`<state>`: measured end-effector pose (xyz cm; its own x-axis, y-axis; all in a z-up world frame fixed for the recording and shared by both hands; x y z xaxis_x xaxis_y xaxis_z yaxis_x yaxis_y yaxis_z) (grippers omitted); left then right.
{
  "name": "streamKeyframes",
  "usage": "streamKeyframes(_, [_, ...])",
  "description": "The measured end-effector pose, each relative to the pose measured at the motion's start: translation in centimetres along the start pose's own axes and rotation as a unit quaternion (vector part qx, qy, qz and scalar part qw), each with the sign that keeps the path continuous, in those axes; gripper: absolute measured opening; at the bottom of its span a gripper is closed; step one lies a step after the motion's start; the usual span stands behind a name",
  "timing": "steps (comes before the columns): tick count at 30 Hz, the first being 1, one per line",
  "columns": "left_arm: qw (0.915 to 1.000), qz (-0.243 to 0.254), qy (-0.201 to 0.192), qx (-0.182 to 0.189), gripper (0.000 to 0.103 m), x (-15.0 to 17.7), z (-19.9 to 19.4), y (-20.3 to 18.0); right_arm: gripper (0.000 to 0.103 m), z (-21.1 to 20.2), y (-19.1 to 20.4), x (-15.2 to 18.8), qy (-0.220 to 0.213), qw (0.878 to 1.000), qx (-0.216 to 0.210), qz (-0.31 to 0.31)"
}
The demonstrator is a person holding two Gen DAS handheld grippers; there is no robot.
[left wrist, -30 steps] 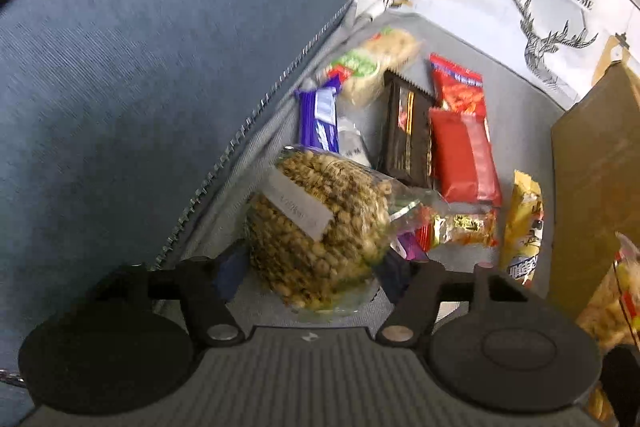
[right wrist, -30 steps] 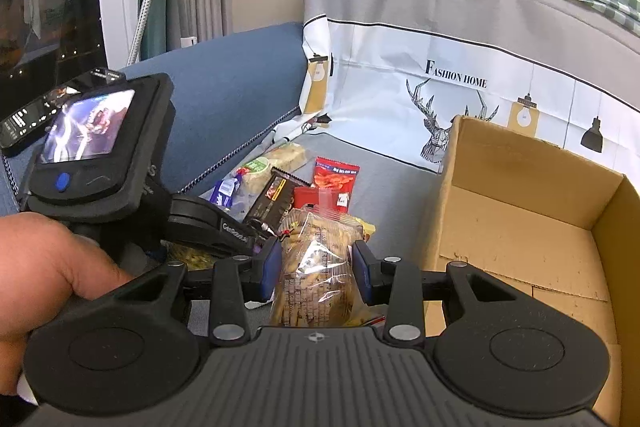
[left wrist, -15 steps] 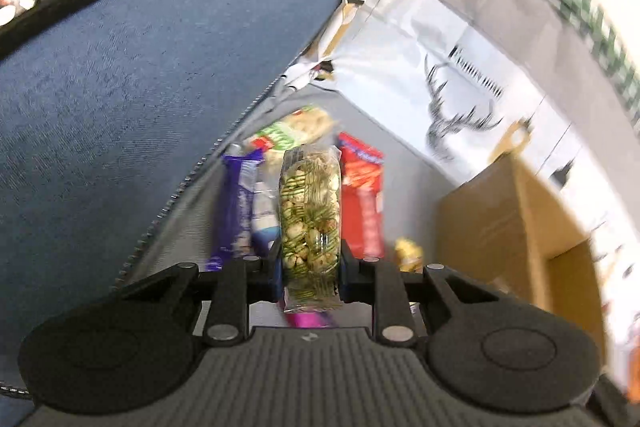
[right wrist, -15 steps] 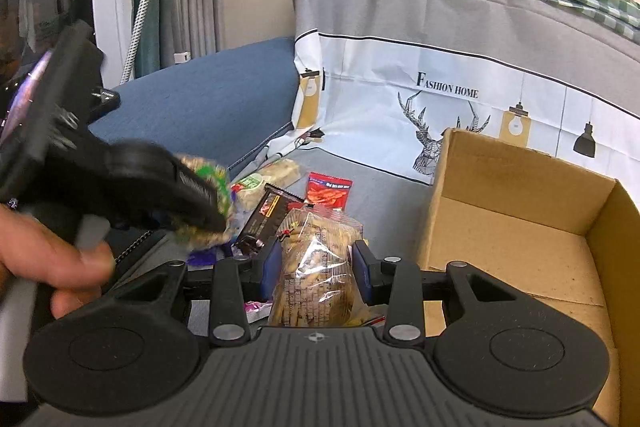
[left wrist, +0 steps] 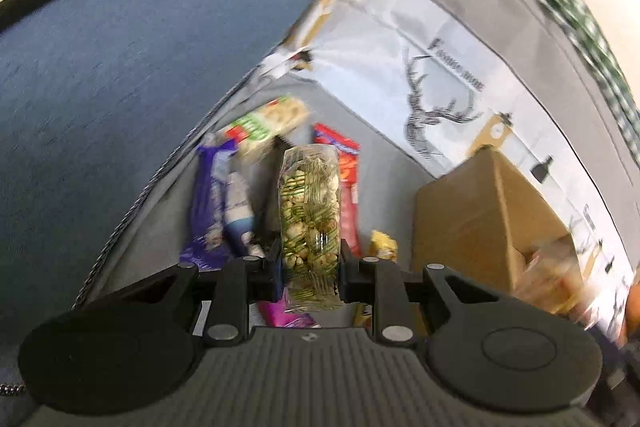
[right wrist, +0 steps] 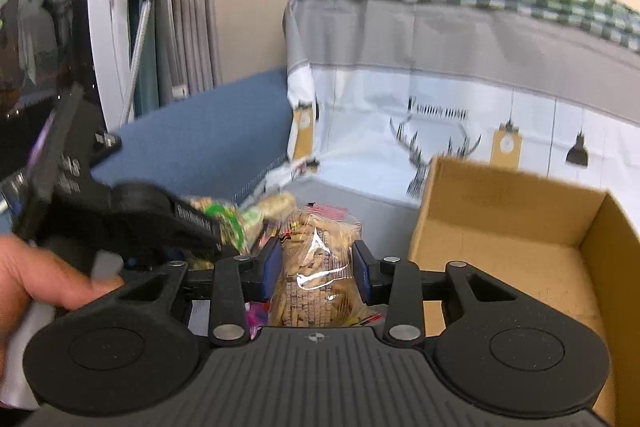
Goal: Organize snacks
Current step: 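Lift both bags and carry them over the cardboard box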
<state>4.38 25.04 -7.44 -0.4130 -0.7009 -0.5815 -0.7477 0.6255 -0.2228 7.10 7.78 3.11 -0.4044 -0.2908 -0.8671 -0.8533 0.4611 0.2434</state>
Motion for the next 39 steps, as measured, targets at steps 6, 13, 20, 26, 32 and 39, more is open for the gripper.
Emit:
streamKeyframes(6, [0.9962, 0.065, -0.052, 0.025, 0.027, 0.1, -2.2, -3.5, 0.037, -4.1, -2.8, -3.8, -0.032, 0.999, 0.023, -0.006])
streamKeyframes(13, [0.9883, 0.105, -0.096, 0.053, 0.027, 0.2, -3.9, -6.4, 0.036, -5.8, -9.2, -2.6, -0.039, 0.994, 0.104, -0.016])
streamKeyframes(20, [0.9738, 0.148, -0.147, 0.09, 0.027, 0.4, -6.4, -10.7, 0.036, -6.6, -14.2, -0.5, -0.04, 0.986, 0.154, 0.045])
streamKeyframes(26, [0.9639, 0.174, -0.152, 0.133, 0.027, -0.5, -8.5, -17.2, 0.036, -6.8, -16.8, 0.3, -0.033, 0.981, 0.182, 0.05])
streamKeyframes(32, [0.9533, 0.193, -0.151, 0.177, 0.027, 2.0, -7.9, -21.4, 0.036, -7.9, -18.7, 1.0, -0.038, 0.974, 0.21, 0.078])
streamKeyframes(39, [0.9461, 0.223, -0.133, 0.193, 0.027, 3.9, -6.0, -23.7, 0.036, -8.5, -20.4, 1.6, -0.035, 0.968, 0.231, 0.087])
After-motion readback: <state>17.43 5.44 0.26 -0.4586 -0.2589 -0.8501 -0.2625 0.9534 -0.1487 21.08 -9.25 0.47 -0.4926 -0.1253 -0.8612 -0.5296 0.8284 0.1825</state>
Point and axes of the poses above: each gripper's, at about its wrist camera, not at the fingertips, and z roughly the way its jaws point, y to its left, x to its underside, the point moved 9 cm from there along z, roughly the way its jaws point, and after that the axes turned 12 degrees about -x, right-handed, at the moved point
